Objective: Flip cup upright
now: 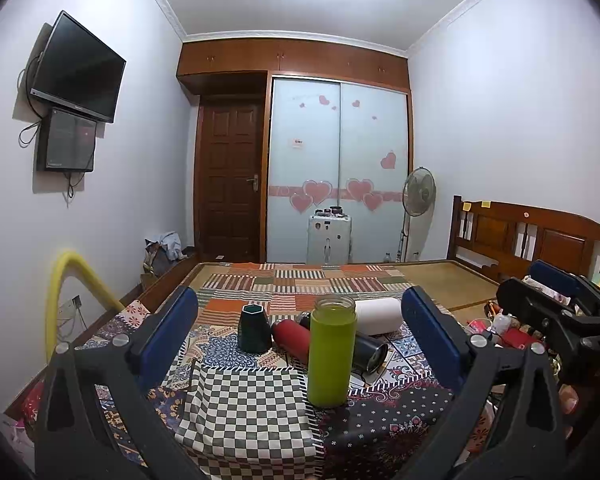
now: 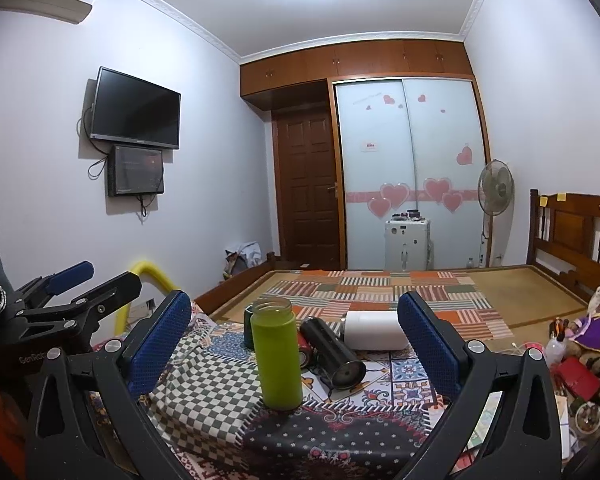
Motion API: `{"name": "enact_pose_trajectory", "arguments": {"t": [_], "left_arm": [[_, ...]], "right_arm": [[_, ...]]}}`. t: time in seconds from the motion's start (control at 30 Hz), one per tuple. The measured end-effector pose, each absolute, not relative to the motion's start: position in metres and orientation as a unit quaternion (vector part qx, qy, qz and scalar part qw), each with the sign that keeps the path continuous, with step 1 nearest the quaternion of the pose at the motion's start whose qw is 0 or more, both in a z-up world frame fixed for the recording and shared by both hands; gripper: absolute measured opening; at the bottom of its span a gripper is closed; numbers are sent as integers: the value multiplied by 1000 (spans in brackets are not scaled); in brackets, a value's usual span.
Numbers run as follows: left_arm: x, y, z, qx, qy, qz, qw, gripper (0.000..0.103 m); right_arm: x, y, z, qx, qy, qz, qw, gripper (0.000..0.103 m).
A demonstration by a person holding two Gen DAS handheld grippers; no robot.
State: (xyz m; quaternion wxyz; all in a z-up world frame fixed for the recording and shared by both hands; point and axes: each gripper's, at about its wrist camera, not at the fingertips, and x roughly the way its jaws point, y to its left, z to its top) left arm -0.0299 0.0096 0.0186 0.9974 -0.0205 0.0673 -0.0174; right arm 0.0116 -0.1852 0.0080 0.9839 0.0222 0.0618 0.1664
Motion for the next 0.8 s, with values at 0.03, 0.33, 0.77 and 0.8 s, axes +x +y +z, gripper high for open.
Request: {"name": "enact_pose_trajectory", "arguments": {"t": [0.03, 0.33, 0.77, 0.8], "left_arm": [[-30, 10, 18, -21, 68, -17, 997, 103], [-25, 8, 15, -15, 68, -25, 997, 103], [-19, 11, 14, -24, 73, -29, 997, 103], [-19, 11, 13, -25, 74, -29, 997, 103]], "right_arm": [[12, -185, 8, 22, 62, 166, 984, 103], [12, -186, 8, 18, 61, 163, 984, 103], [16, -186, 7, 16, 65, 162, 985, 103], [17, -185, 7, 16, 66, 162, 984, 103]]}}
